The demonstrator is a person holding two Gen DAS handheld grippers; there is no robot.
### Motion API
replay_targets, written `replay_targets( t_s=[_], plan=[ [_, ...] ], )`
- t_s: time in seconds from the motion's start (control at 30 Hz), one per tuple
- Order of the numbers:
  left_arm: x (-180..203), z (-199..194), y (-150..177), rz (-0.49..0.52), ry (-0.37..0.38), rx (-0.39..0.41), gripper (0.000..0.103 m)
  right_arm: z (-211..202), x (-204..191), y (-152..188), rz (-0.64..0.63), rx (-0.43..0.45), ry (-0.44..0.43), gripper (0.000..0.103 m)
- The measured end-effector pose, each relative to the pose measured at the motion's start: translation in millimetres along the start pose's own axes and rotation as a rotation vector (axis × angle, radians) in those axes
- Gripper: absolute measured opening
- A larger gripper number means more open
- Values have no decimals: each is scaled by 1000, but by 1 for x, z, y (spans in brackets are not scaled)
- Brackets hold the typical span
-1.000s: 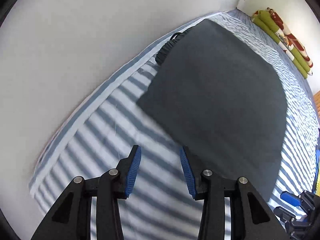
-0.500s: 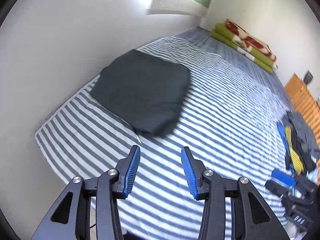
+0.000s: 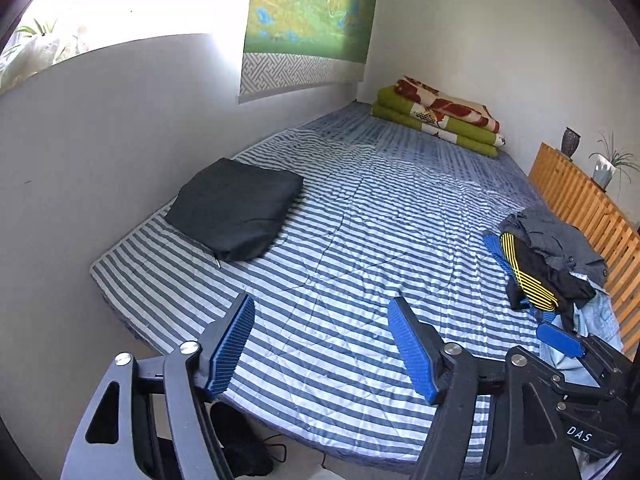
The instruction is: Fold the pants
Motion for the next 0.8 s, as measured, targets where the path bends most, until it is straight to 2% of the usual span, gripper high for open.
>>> replay_targets(
  t_s=[0.13, 0.23, 0.37, 0.5, 0.8],
  plan=[
    [23, -21, 9, 32, -14, 7, 85, -25, 10, 15, 15, 54, 56, 72],
    [32, -22, 18, 56, 19, -8, 85, -31, 13, 21, 20, 67, 78, 77],
    [30, -16, 26, 45, 31, -14, 86, -26, 8, 25, 13, 63, 126, 78],
    [29, -3, 31, 55, 41, -37, 87, -26, 3, 30, 5, 68, 125, 78],
    [16, 7, 40, 26, -9, -64, 89, -20, 6, 30, 5, 66, 134, 78]
  ],
)
Point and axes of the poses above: each gripper's, at about its wrist camera, not at the fingertips, and z roughly the way its jaws point, x to its right, y to its underside, the point moved 1 cm from there along z, roughly the way its jaws point, and after that the axes turned 13 degrees about z, right-handed, at the moved point
